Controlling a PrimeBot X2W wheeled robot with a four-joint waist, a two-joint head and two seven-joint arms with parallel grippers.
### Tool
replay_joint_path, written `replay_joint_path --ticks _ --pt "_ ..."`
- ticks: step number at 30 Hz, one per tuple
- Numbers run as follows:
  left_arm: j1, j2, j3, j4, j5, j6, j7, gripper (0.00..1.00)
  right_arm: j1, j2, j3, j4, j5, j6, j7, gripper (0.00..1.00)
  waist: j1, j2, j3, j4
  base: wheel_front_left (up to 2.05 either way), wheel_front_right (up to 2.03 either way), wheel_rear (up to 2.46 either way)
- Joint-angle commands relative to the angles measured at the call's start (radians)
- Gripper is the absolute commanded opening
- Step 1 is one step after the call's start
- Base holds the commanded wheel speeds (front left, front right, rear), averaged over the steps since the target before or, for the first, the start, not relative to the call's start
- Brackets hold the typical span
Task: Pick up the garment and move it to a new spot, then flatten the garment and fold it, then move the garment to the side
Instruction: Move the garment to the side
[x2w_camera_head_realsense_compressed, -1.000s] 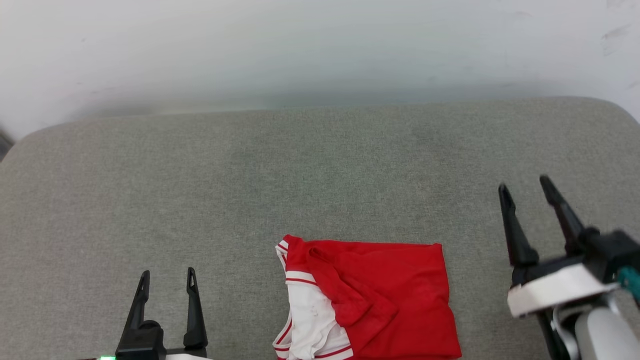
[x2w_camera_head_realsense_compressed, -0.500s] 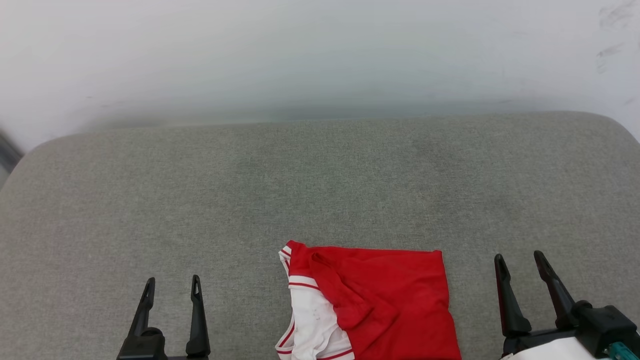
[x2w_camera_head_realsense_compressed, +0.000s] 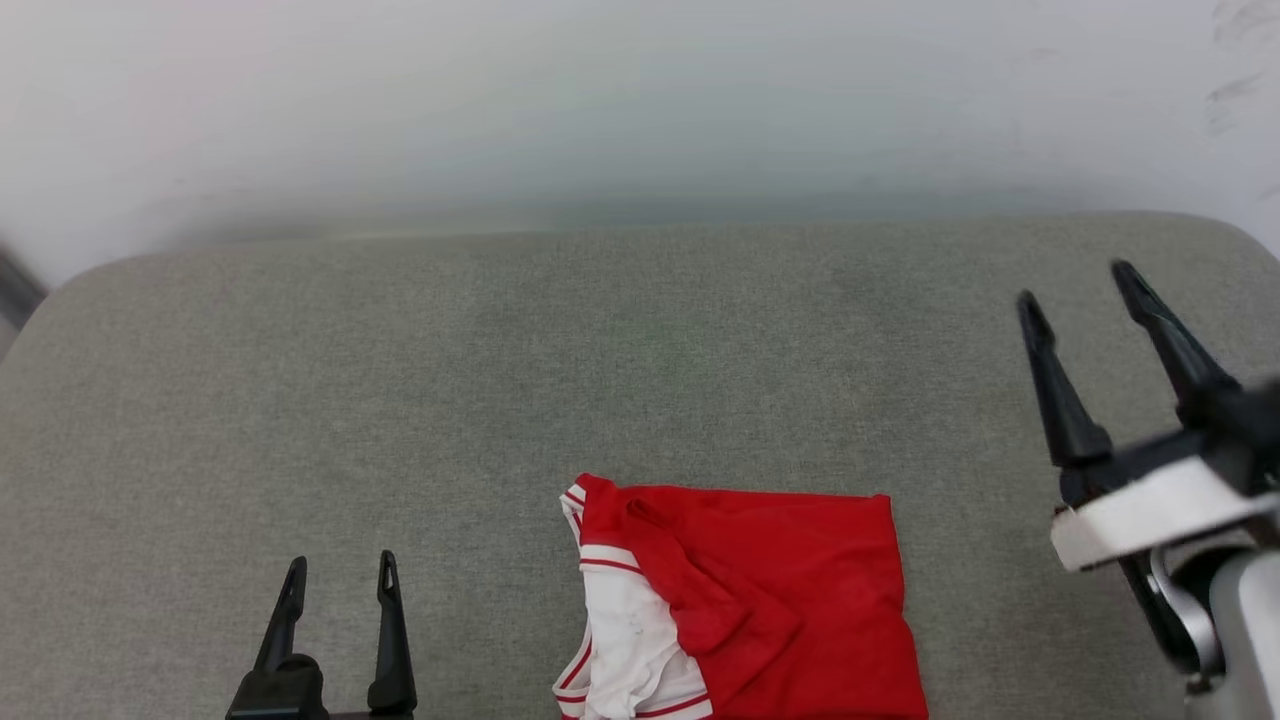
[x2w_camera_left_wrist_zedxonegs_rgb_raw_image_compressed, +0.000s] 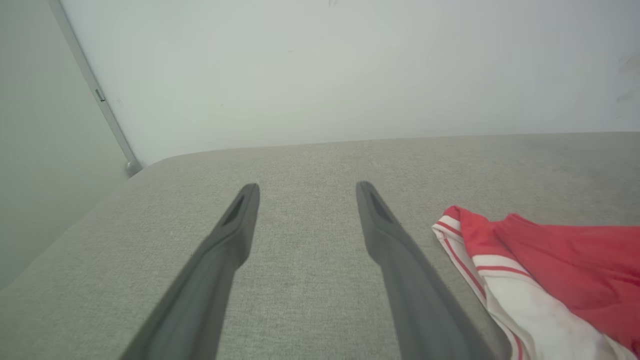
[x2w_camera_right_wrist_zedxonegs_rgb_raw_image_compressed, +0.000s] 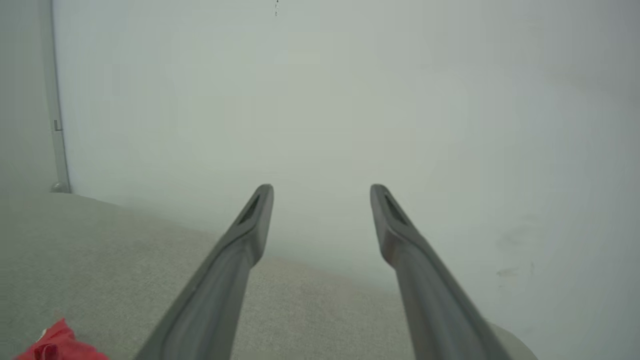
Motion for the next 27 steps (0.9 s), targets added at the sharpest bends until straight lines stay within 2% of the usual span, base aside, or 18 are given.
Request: replay_joint_path --ticks 1,4,8,12,14,18,27 --pt "-0.004 0.0 0.002 0.001 -0.003 -0.006 -0.002 1.0 -0.042 -0.045 0.051 0.007 0.029 -0.001 0.069 1.0 0.0001 0.0 0.006 0.001 0.0 0.0 0.0" --pt "-0.016 -0.002 0.005 0.005 -0.005 -0.009 -0.002 1.0 -0.129 -0.153 0.167 0.016 0.132 -0.001 0.259 1.0 0.0001 0.0 0.018 0.004 0.0 0.0 0.0" --pt "-0.033 -0.005 0.007 0.005 -0.007 -0.013 -0.002 1.0 -0.204 -0.277 0.283 0.028 0.361 -0.001 0.539 1.0 0.0001 0.0 0.041 0.009 0.0 0.0 0.0" --pt "-0.051 -0.007 0.003 0.008 -0.009 -0.016 -0.002 1.0 -0.211 -0.36 0.338 0.068 0.645 -0.001 0.79 1.0 0.0001 0.0 0.068 0.014 0.0 0.0 0.0" --pt "-0.061 -0.009 0.001 0.009 -0.01 -0.019 -0.002 1.0 -0.197 -0.385 0.345 0.093 0.754 -0.001 0.873 1.0 0.0001 0.0 0.083 0.019 0.0 0.0 0.0" --pt "-0.085 -0.01 -0.003 0.011 -0.008 -0.026 -0.002 1.0 -0.161 -0.403 0.363 0.134 0.872 -0.001 0.935 1.0 0.0001 0.0 0.117 0.033 0.0 0.0 0.0" --pt "-0.149 -0.012 -0.015 0.018 0.002 -0.041 -0.002 1.0 -0.132 -0.306 0.419 0.245 0.973 -0.001 0.886 1.0 0.0001 0.0 0.194 0.072 0.0 0.0 0.0"
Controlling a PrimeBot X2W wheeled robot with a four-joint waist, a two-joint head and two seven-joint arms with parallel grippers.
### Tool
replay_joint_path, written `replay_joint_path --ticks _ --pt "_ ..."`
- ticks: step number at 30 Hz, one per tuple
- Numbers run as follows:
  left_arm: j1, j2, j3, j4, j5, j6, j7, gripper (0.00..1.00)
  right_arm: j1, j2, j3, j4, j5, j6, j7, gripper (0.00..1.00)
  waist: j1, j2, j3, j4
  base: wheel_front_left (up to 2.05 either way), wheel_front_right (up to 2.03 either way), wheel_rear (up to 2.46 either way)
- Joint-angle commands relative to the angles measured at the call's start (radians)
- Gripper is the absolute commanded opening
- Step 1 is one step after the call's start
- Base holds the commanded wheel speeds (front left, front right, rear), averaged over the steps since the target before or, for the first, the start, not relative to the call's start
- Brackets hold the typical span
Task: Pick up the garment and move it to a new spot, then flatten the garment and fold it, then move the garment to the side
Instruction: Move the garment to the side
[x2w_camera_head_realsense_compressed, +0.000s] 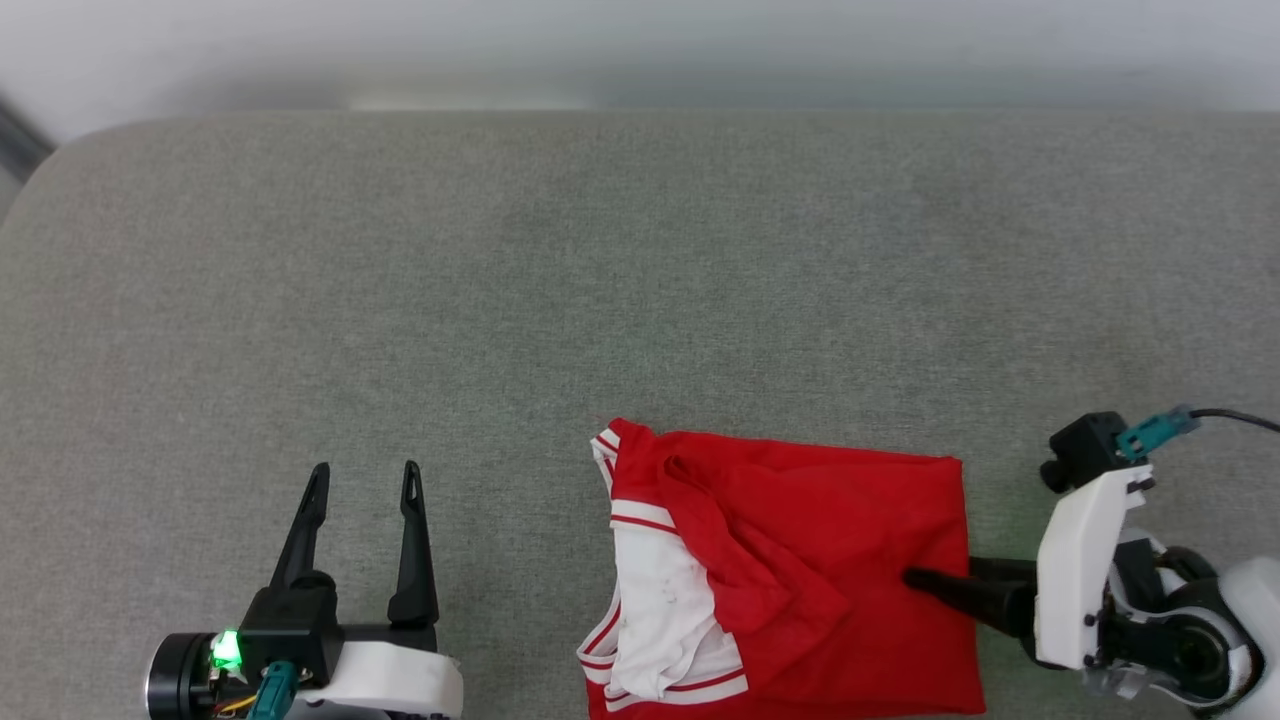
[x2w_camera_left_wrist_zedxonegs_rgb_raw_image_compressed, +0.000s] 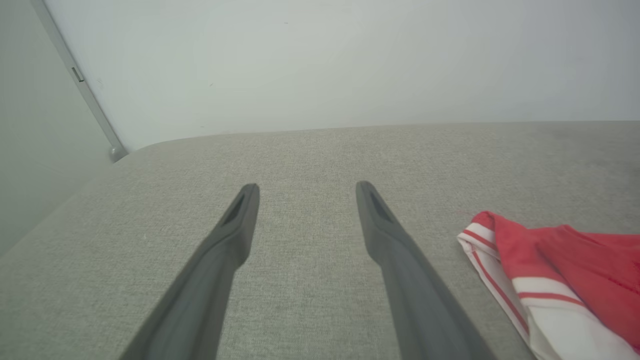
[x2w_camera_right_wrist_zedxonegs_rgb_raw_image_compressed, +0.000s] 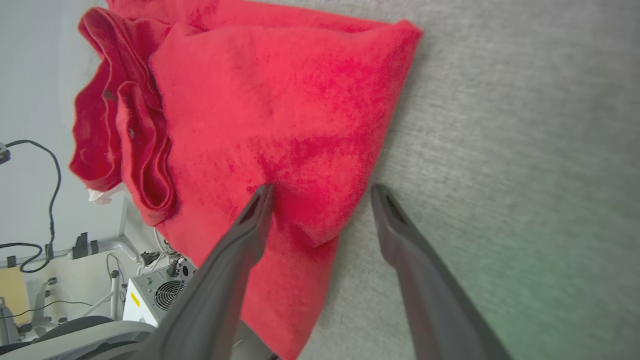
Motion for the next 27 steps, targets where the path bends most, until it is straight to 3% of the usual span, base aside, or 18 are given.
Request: replay_joint_path --ticks 1,10,11,12,19,27 --pt "-0.019 -0.001 -0.004 0.002 0.006 -0.004 -0.002 1.0 0.002 0.022 0.019 0.021 0.01 0.0 -0.009 1.0 -0.0001 0.0 0.024 0.017 0.0 0.0 0.0" --pt "-0.056 -0.003 -0.015 0.014 0.003 -0.005 -0.002 1.0 0.028 0.076 0.179 0.152 -0.031 -0.003 -0.054 1.0 -0.0001 0.0 0.06 0.049 0.0 0.0 0.0" --pt "-0.058 -0.003 -0.016 0.014 0.002 -0.003 -0.002 1.0 0.024 0.078 0.191 0.165 -0.037 -0.006 -0.067 0.36 -0.0001 0.0 0.061 0.052 0.0 0.0 0.0" --pt "-0.058 -0.003 -0.018 0.015 0.001 -0.002 -0.002 1.0 0.021 0.08 0.203 0.172 -0.037 -0.006 -0.076 0.0 -0.0001 0.0 0.061 0.054 0.0 0.0 0.0" --pt "-0.03 -0.003 -0.022 0.027 -0.002 0.006 -0.002 1.0 -0.057 0.049 0.232 0.154 -0.03 -0.004 -0.178 0.0 -0.0001 0.0 0.017 0.05 0.0 0.0 0.0" --pt "0.016 -0.003 -0.003 0.02 -0.004 0.013 -0.002 1.0 -0.179 -0.059 0.288 0.023 -0.071 -0.001 -0.271 0.0 -0.0001 0.0 -0.063 -0.01 0.0 0.0 0.0"
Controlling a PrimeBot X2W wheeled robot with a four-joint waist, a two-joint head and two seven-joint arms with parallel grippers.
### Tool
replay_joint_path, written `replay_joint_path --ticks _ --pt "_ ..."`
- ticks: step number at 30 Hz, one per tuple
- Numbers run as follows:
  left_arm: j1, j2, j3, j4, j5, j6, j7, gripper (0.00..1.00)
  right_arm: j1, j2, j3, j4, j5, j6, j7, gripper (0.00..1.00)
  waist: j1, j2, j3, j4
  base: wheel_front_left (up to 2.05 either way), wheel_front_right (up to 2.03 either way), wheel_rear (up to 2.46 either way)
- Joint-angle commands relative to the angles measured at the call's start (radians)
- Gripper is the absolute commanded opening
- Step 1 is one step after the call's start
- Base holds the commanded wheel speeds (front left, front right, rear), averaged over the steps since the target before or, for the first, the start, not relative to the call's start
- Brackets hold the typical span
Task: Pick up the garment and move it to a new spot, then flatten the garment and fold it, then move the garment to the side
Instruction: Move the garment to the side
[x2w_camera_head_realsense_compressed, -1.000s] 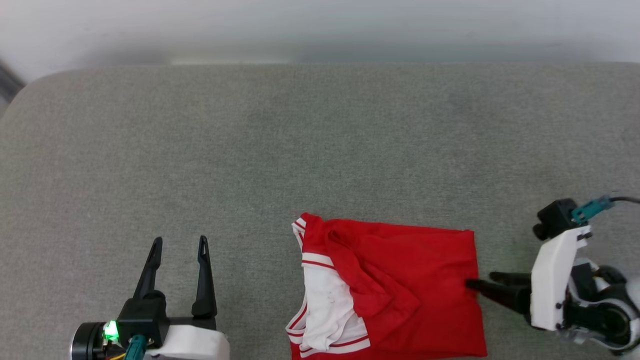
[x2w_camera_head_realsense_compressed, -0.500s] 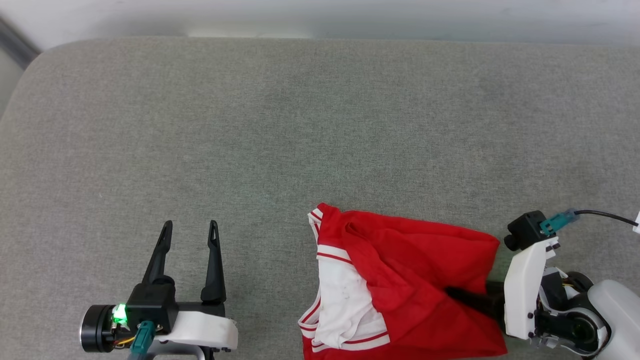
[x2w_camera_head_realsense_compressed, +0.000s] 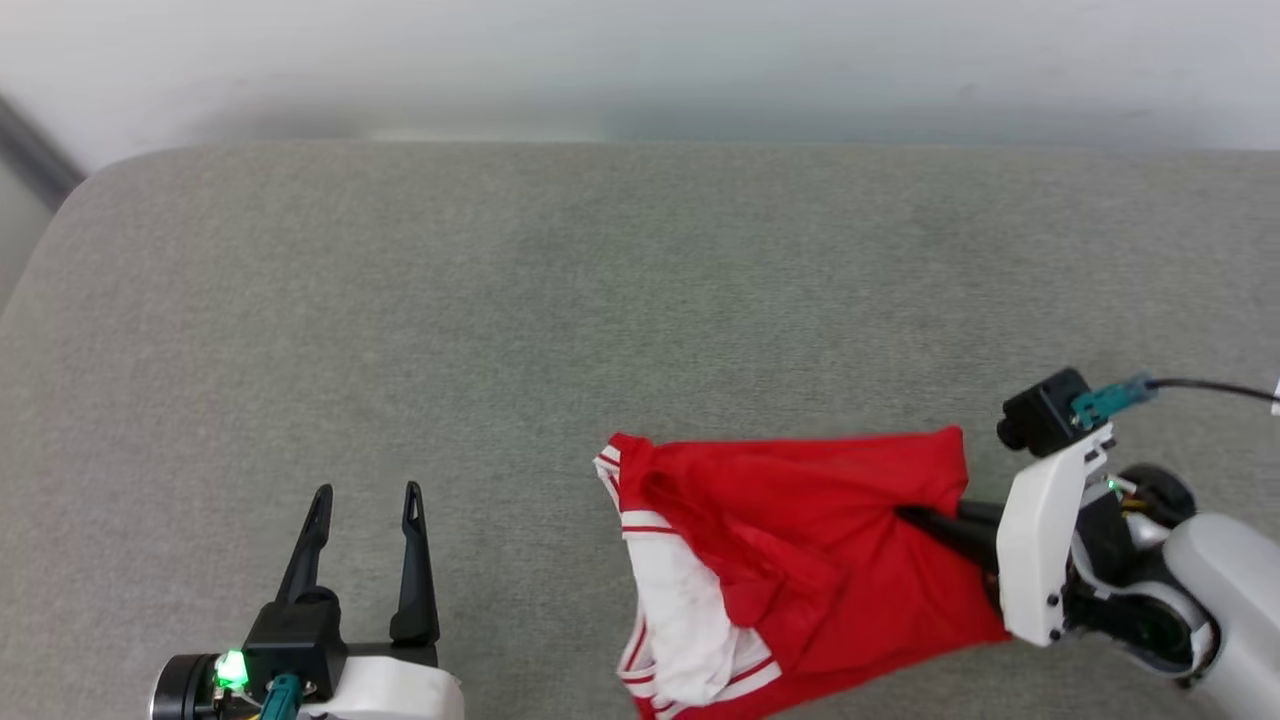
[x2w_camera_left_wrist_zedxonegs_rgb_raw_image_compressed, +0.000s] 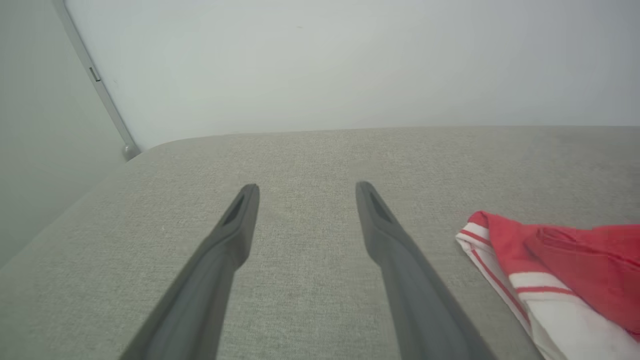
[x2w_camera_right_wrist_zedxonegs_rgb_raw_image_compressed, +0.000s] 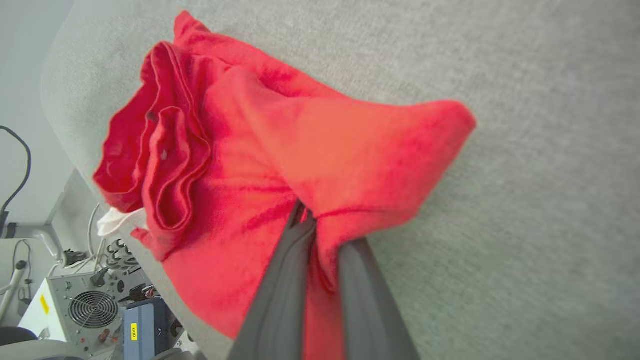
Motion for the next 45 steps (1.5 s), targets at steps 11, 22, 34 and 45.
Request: replay_joint_path --ticks 11,22,34,45 --pt "0.015 -0.002 0.021 -0.036 -0.012 0.012 -0.002 1.0 -0.186 -0.199 0.033 -0.23 -0.072 -0.001 0.01 0.0 0.0 -0.0001 0.003 -0.198 0.0 0.0 0.0" --pt "-0.076 0.014 0.029 -0.065 0.031 -0.013 -0.002 1.0 -0.288 -0.359 -0.021 -0.133 -0.185 -0.001 0.024 0.0 0.0 -0.0001 0.161 -0.298 0.0 0.0 0.0" --pt "-0.145 0.051 0.021 -0.138 0.051 -0.011 -0.002 1.0 -0.406 -0.408 -0.112 0.177 -0.297 -0.001 -0.01 0.0 0.0 -0.0001 0.33 -0.313 0.0 0.0 0.0" --pt "-0.188 0.075 0.007 -0.169 0.051 -0.003 -0.002 1.0 -0.464 -0.278 -0.206 0.431 -0.412 -0.001 -0.117 0.0 0.0 -0.0001 0.412 -0.312 0.0 0.0 0.0"
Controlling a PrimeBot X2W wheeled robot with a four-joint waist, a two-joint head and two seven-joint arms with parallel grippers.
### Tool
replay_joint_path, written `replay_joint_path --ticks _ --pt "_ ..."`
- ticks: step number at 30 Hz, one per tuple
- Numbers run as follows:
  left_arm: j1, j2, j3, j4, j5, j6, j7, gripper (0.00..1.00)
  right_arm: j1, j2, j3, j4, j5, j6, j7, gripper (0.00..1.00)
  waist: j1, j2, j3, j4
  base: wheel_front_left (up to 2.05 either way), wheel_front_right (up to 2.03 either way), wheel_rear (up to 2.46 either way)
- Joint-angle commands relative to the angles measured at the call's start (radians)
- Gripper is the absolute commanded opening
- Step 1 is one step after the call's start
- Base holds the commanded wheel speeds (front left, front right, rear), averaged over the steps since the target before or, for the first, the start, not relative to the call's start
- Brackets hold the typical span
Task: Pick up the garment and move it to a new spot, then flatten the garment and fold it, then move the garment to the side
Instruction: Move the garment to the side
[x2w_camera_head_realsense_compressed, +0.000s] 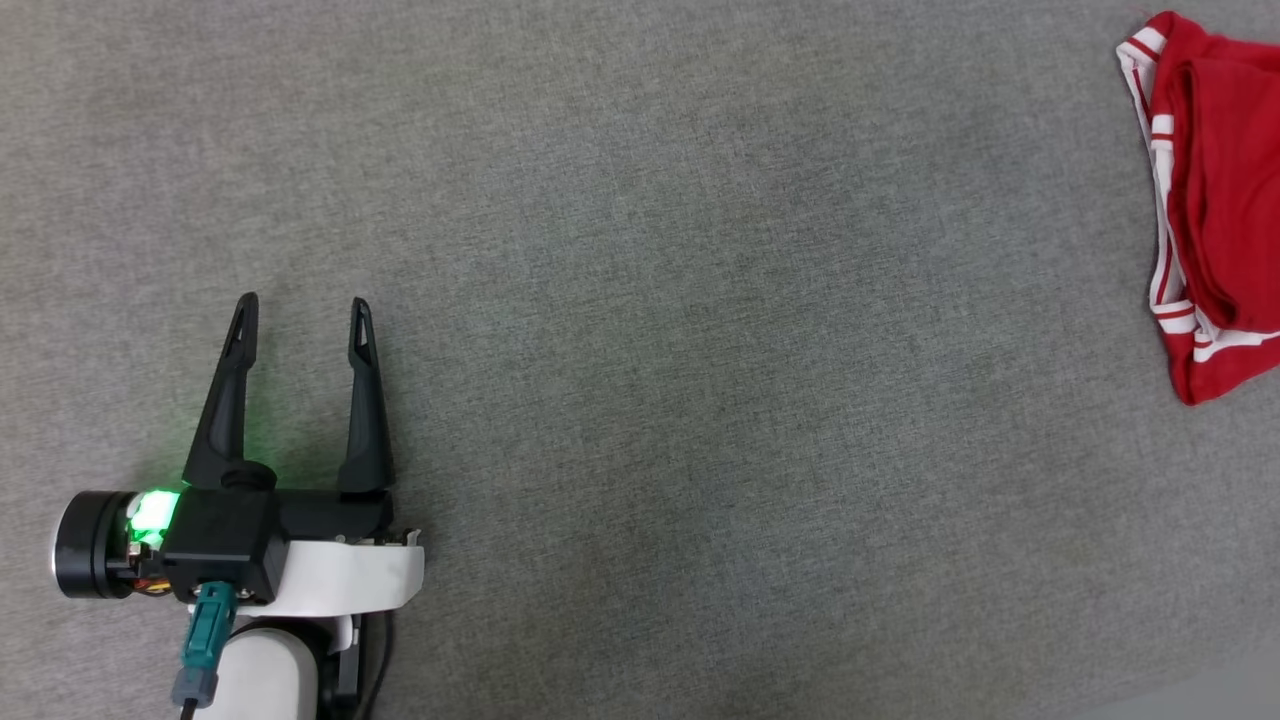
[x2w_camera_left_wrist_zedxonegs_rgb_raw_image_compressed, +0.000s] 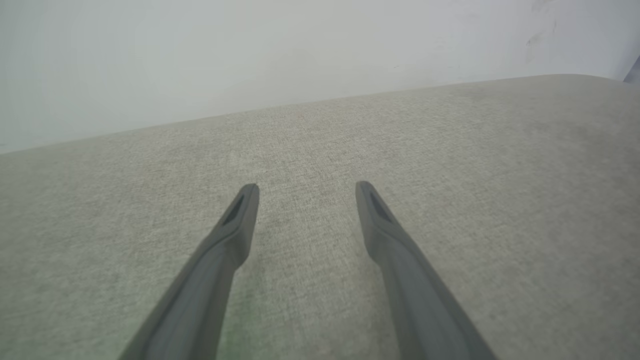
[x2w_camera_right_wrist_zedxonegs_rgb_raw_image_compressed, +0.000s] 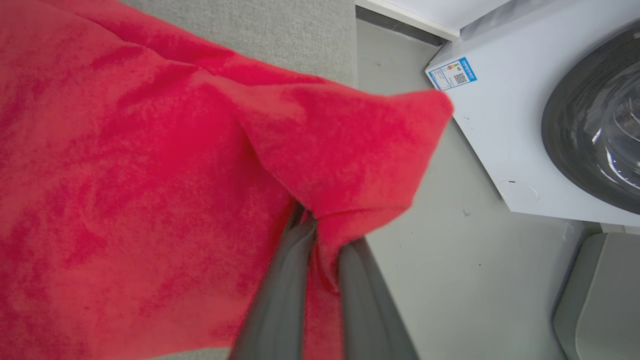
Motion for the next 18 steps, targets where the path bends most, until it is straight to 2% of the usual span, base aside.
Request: replay_joint_path --ticks 1,2,3,4,6,13,18 --pt "-0.008 0.006 0.0 0.002 -0.002 0.008 -0.002 1.0 -0.022 0.025 -0.016 0.024 -0.015 -0.001 -0.022 0.0 -0.0001 0.0 -0.004 0.002 0.0 0.0 0.0" --pt "-0.006 0.005 -0.001 0.004 -0.005 0.01 -0.002 1.0 -0.021 0.036 -0.021 0.043 -0.024 -0.001 -0.031 0.11 -0.0001 0.0 -0.011 0.005 0.0 0.0 0.0" --pt "-0.003 0.003 -0.003 0.006 -0.007 0.01 -0.002 1.0 -0.021 0.044 -0.025 0.061 -0.037 -0.001 -0.041 0.7 -0.0001 0.0 -0.021 0.008 0.0 0.0 0.0" --pt "0.002 0.001 -0.005 0.009 -0.008 0.014 -0.002 1.0 -0.021 0.054 -0.026 0.076 -0.052 -0.001 -0.047 1.0 -0.0001 0.0 -0.032 0.011 0.0 0.0 0.0" --pt "0.027 -0.013 -0.012 0.022 -0.018 0.026 -0.002 1.0 -0.037 0.064 -0.043 0.107 -0.141 -0.001 -0.114 1.0 -0.0001 0.0 -0.096 0.028 0.0 0.0 0.0" --pt "0.083 -0.032 -0.016 0.034 -0.036 0.046 -0.002 1.0 -0.056 0.124 -0.143 0.079 -0.299 -0.001 -0.38 1.0 -0.0001 0.0 -0.21 0.057 0.0 0.0 0.0" --pt "0.122 -0.044 -0.018 0.044 -0.043 0.052 -0.002 1.0 -0.014 0.244 -0.269 0.033 -0.424 -0.001 -0.572 1.0 -0.0001 0.0 -0.284 0.088 0.0 0.0 0.0"
